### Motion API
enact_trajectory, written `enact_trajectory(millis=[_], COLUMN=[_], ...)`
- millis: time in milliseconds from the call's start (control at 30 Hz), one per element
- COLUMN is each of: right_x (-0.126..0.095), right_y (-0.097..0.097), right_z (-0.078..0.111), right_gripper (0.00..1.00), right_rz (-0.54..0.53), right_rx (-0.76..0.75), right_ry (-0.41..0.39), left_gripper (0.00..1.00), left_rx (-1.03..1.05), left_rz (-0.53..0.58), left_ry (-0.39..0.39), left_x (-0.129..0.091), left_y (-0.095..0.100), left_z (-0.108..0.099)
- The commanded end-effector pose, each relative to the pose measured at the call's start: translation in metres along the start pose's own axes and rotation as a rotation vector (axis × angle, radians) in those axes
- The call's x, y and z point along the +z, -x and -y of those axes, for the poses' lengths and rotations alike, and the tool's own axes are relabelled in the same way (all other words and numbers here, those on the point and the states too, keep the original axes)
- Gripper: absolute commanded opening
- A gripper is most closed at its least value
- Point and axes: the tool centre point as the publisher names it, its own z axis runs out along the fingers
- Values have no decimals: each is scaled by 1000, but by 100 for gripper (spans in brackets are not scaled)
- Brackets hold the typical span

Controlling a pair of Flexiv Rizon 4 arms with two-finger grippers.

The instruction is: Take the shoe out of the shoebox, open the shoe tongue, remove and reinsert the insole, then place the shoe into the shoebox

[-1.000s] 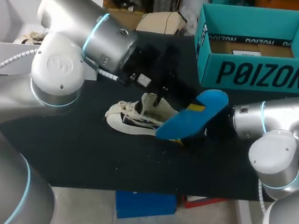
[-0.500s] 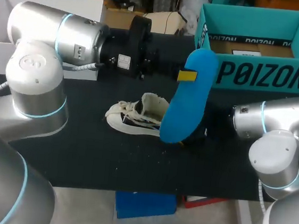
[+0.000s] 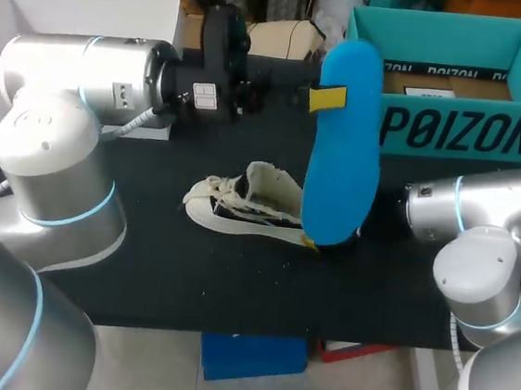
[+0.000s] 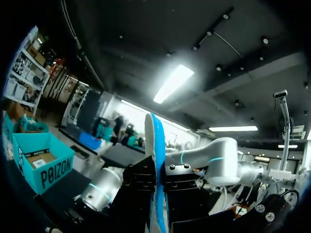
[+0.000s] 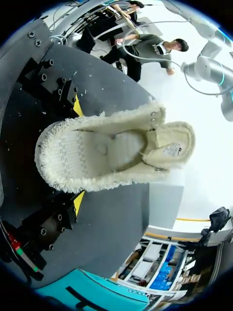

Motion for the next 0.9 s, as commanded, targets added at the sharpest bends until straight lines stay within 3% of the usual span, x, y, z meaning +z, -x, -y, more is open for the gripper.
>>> enact_trajectory(millis=[33,300,733,767,800,833,900], right_x=[3,3,3,3,0,-3,-9], right_y=[0,0,0,0,1,2,3], right_z=[1,1,1,1,0,-1,-4], right_gripper=[0,0,0,8,32,100,100], right_rz=[2,2,2,2,6,12,17], right_rx=[1,1,1,1,-5,-10,-24], right_ry=[-3,-3,-3,-3,-21,-34,-58], left_gripper=[0,0,0,0,0,0,0], left_rx=[-5,27,38,38,38,38,38], left_rz=[7,-8,-10,-10,-10,-10,-10], left_ry=[0,-17,-46,-46,-46,-46,-46], left_x=[0,3,0,0,0,0,0], left_y=[-16,-35,-41,-41,-41,-41,-41], left_z=[11,26,30,30,30,30,30])
